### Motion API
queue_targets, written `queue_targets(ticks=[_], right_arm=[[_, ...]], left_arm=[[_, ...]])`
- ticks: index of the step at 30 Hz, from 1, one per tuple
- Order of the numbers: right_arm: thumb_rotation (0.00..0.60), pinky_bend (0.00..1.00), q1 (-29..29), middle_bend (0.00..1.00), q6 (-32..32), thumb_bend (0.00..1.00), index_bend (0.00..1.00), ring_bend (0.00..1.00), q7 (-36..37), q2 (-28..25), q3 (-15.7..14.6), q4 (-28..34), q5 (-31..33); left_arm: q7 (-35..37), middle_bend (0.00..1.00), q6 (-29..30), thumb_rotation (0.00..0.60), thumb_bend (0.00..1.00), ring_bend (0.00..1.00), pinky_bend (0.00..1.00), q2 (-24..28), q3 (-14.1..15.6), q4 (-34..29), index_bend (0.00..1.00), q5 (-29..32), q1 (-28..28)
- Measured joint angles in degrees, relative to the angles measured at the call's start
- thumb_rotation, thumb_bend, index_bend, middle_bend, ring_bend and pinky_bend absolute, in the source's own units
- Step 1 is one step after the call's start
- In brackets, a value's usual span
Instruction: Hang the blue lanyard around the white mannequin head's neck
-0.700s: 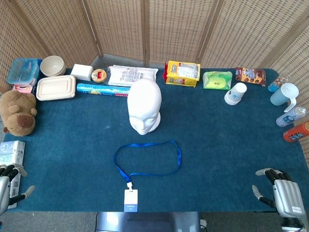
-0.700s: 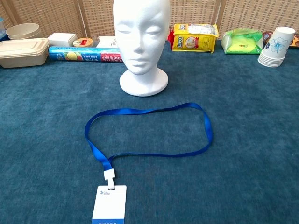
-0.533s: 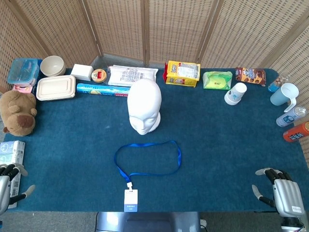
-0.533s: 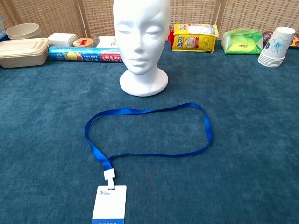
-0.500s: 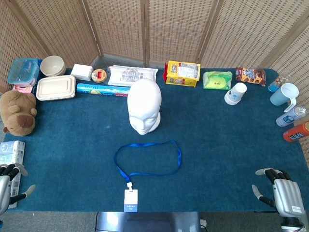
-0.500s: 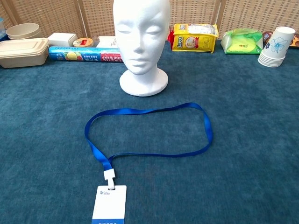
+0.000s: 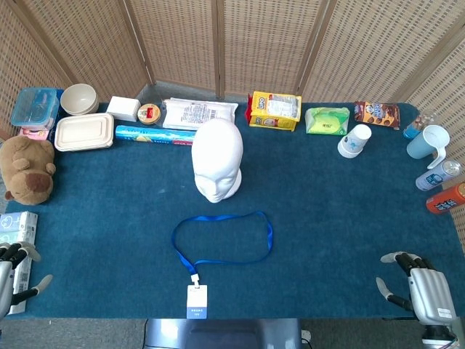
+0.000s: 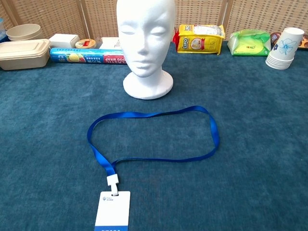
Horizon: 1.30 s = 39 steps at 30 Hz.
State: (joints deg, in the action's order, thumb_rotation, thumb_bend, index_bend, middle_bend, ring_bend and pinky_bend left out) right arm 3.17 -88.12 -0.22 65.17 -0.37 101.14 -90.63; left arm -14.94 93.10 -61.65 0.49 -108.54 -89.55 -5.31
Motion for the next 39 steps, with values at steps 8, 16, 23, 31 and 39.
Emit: queue_targets(ticks=[8, 16, 23, 31, 39], right_arm=[[0.519, 0.51, -2.79, 0.47, 2.57, 0.36, 0.40, 0.50, -2.40, 0.42, 1.46, 2.39, 0.08], [0.516, 0.86, -7.64, 0.67, 6.80, 0.35, 0.42, 0.79, -6.51, 1.45, 5.19, 5.74, 2.18], [0.518, 0.98, -12.02, 0.81, 10.28, 0.34, 0.44, 0.97, -11.00, 4.16, 8.84, 8.00, 6.19], [0.518, 1.00, -17.03, 0.87, 15.02, 0.29, 0.46, 1.00, -17.63, 7.90, 11.67, 9.66, 12.97], [0.518, 1.00, -21.49, 0.88, 15.97, 0.27, 0.46, 1.00, -28.97, 14.55, 13.56, 8.94, 19.78]], left_arm=[[0.05, 0.38, -1.45, 0.551, 0.16, 0.35, 0.24, 0.47, -0.41, -0.56, 0.49, 0.41, 1.09], [-1.99, 0.38, -2.68, 0.556, 0.16, 0.35, 0.24, 0.19, -1.49, -0.95, 0.49, 1.43, 2.46], [-3.49, 0.38, -4.22, 0.555, 0.16, 0.35, 0.24, -0.17, -2.50, -1.44, 0.49, 2.60, 4.01], [-4.64, 0.38, -5.55, 0.554, 0.16, 0.35, 0.24, 0.03, -3.55, -1.95, 0.49, 3.74, 5.59], [-5.47, 0.38, -7.29, 0.554, 0.16, 0.35, 0.24, 0.00, -4.20, -2.35, 0.49, 4.54, 7.29]])
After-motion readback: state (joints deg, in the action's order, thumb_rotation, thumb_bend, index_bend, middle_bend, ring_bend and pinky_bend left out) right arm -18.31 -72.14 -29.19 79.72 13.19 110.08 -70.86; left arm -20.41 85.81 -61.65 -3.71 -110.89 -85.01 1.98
